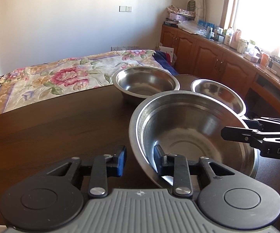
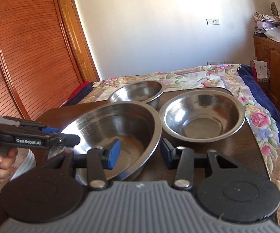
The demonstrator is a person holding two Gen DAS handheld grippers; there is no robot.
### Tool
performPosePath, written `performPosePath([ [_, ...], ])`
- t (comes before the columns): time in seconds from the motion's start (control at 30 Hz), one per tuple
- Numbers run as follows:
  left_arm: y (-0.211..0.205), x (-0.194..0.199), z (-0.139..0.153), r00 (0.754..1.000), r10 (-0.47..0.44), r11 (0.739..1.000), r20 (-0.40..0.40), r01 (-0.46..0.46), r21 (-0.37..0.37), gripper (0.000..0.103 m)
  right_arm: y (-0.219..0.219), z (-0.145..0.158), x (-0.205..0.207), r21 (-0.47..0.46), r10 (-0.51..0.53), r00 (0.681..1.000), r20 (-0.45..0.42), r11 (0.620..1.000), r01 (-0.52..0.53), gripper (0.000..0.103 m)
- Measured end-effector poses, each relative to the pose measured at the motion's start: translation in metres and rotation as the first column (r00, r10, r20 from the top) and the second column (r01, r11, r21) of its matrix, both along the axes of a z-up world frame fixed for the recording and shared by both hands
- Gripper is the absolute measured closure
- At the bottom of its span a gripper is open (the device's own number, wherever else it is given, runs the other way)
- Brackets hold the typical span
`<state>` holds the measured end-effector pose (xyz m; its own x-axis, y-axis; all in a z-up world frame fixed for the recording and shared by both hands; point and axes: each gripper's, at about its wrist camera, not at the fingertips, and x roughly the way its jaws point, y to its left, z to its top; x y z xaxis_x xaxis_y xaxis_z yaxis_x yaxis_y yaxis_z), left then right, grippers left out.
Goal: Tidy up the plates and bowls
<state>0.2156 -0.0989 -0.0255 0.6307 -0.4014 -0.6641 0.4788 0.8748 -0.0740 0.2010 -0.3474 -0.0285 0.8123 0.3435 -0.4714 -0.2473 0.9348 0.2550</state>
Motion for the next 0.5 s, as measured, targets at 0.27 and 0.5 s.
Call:
performPosePath([
  [0.27, -0.003, -0.007, 0.000, 1.000, -0.010, 1.000, -0.010, 0.010, -0.010, 0.078, 0.000, -0.001, -0.001, 0.005, -0.019, 1.000, 0.003, 1.000, 0.019, 0.072],
  [0.5, 0.005, -0.029, 0.016, 1.000, -0.019, 0.999, 0.017, 0.020, -0.036, 0.078, -0.001, 0.008, -0.011, 0.019, -0.022, 0.999, 0.026, 1.000, 0.022, 0.074],
])
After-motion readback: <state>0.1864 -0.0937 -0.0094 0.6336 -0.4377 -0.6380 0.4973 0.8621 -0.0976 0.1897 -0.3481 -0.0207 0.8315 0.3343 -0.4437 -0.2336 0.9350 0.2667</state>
